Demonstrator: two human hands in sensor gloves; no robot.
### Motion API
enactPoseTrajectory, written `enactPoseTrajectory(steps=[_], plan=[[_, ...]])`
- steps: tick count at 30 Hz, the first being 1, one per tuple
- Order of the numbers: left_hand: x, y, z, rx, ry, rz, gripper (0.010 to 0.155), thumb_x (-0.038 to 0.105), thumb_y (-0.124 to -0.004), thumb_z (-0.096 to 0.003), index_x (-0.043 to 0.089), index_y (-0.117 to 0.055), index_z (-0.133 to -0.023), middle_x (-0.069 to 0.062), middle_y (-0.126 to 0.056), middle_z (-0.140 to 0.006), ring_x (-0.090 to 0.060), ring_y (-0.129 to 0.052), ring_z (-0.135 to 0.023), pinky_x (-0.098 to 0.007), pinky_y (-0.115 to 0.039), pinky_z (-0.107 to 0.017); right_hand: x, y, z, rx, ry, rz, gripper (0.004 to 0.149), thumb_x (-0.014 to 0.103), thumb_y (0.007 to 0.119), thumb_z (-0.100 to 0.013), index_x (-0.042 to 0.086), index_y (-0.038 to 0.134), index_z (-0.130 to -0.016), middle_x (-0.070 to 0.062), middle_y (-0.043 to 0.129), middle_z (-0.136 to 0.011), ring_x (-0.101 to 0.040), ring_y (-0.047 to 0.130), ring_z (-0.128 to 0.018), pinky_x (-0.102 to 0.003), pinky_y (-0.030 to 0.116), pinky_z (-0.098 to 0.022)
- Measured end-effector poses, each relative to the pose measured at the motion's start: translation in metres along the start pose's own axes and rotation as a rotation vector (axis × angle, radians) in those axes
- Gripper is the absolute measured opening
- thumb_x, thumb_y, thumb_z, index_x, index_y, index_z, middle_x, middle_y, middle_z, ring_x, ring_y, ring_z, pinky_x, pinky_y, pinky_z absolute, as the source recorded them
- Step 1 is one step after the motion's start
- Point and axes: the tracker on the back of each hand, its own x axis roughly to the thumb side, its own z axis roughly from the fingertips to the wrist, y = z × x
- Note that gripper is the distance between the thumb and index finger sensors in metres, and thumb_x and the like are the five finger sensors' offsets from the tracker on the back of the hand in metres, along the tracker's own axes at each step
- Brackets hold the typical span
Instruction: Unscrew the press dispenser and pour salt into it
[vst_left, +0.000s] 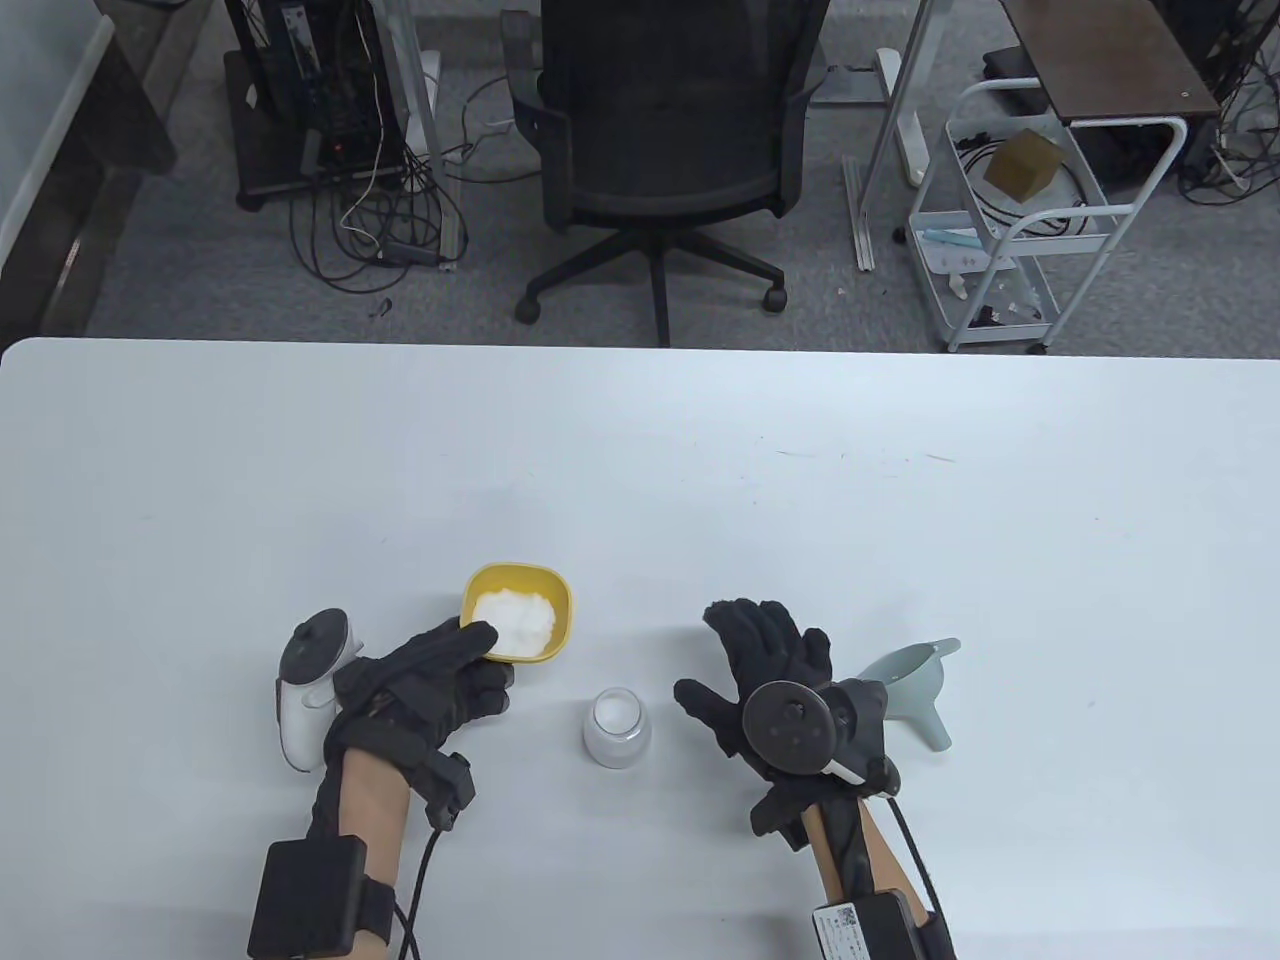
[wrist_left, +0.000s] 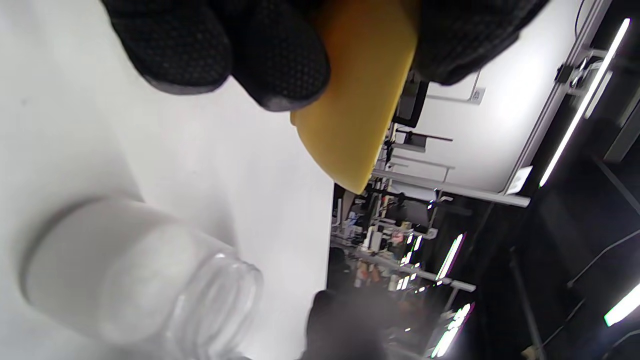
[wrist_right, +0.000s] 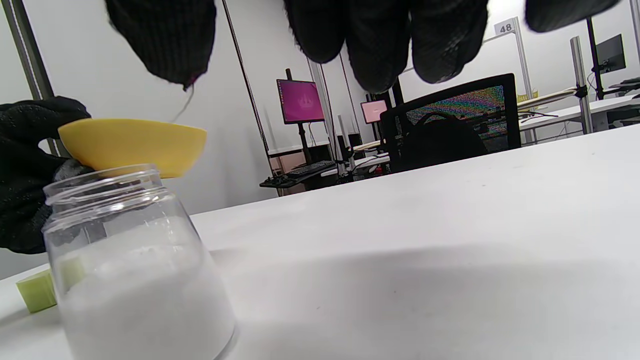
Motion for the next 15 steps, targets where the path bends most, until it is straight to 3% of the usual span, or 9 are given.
enactPoseTrajectory(steps=[2, 6, 15], plan=[[-0.006, 0.001, 0.003, -0.012, -0.002, 0.083, 0.099, 0.059, -0.082, -0.0569, -0.016, -0.051, -0.114, -0.031, -0.076, -0.099, -0.024, -0.095, -0.072, -0.055, -0.083, -0.059, 0.002, -0.001, 0.000, -0.005, 0.002, 0.026, 0.084, 0.050, 0.071, -0.059, -0.006, 0.044, -0.115, -0.037, 0.057, -0.111, -0.065, 0.054, -0.096, -0.084, 0.044, -0.058], [-0.013, 0.005, 0.008, -0.032, -0.007, 0.035, 0.098, 0.066, -0.076, -0.0587, -0.012, -0.050, -0.113, -0.027, -0.075, -0.101, -0.025, -0.095, -0.076, -0.053, -0.082, -0.061, 0.004, -0.003, 0.001, -0.016, 0.010, 0.094, 0.087, 0.052, 0.072, -0.057, -0.006, 0.043, -0.116, -0.039, 0.054, -0.112, -0.067, 0.051, -0.096, -0.085, 0.043, -0.058], [-0.020, 0.016, 0.011, 0.037, -0.028, 0.051, 0.096, 0.066, -0.074, -0.0588, -0.008, -0.050, -0.114, -0.028, -0.078, -0.104, -0.032, -0.098, -0.080, -0.054, -0.082, -0.061, -0.011, -0.020, 0.004, 0.044, 0.176, 0.299, 0.113, 0.061, 0.075, -0.051, -0.019, 0.030, -0.117, -0.050, 0.041, -0.113, -0.074, 0.040, -0.096, -0.088, 0.038, -0.058]])
